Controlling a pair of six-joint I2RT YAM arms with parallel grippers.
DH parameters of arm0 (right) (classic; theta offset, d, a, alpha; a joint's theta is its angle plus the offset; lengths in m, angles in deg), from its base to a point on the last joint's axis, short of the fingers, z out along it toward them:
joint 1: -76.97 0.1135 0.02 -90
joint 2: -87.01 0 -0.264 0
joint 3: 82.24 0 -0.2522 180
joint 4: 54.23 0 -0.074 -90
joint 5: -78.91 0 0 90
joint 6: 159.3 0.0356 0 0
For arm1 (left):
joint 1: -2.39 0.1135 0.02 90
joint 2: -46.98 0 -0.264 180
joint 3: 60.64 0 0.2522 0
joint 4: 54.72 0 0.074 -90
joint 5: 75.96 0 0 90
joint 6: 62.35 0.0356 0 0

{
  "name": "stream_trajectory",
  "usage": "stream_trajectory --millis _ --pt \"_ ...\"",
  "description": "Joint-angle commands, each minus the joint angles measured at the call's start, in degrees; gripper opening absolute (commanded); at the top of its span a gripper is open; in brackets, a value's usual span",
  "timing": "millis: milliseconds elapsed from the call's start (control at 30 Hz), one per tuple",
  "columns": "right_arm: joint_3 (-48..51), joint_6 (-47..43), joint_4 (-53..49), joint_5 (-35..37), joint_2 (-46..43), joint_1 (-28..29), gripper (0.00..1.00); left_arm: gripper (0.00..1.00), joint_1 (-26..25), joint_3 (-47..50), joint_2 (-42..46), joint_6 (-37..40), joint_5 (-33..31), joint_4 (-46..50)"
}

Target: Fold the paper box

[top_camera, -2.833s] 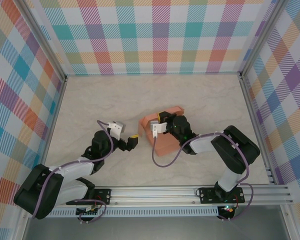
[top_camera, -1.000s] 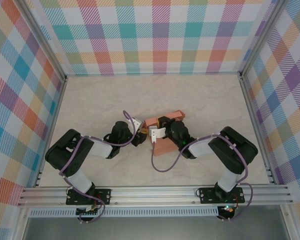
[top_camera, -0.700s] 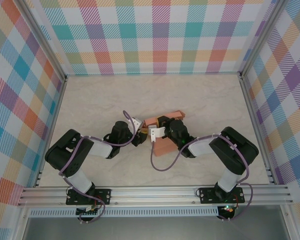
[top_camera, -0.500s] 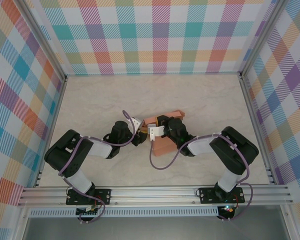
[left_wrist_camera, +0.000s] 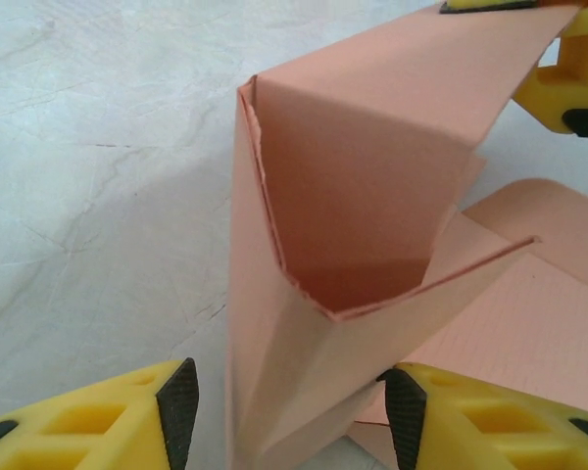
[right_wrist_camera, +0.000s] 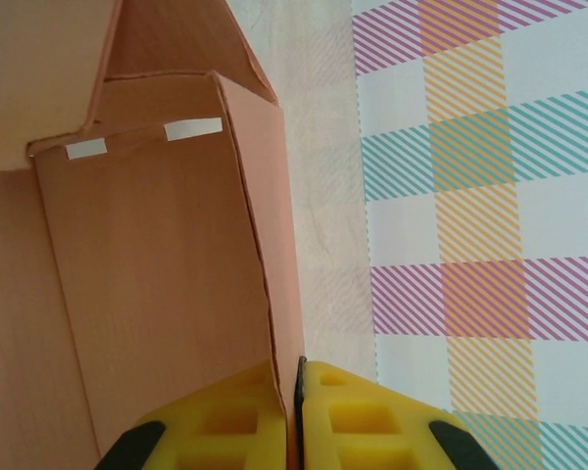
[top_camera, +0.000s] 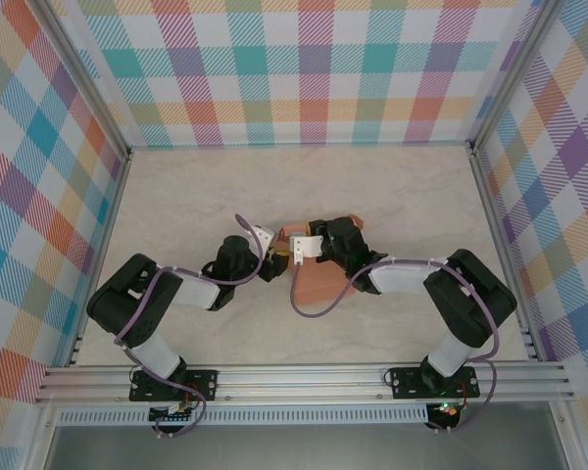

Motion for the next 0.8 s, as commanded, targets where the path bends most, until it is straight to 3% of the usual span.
stream_trajectory --millis 0,600,767 --pt "0.0 2.9 -7.3 -6.7 -0.9 0.2 0.1 0.55 1.5 -1.5 2.4 -2.6 -0.4 -5.0" --pt "-1.9 5.3 -10.9 -5.2 0.0 -0.3 0.1 0.47 3.1 -4.2 -2.9 -7.3 4.9 -6.4" --pt "-1.6 5.2 -11.7 -7.4 -1.0 -0.4 0.1 0.45 3.3 -5.3 -4.5 -7.8 11.1 -8.7"
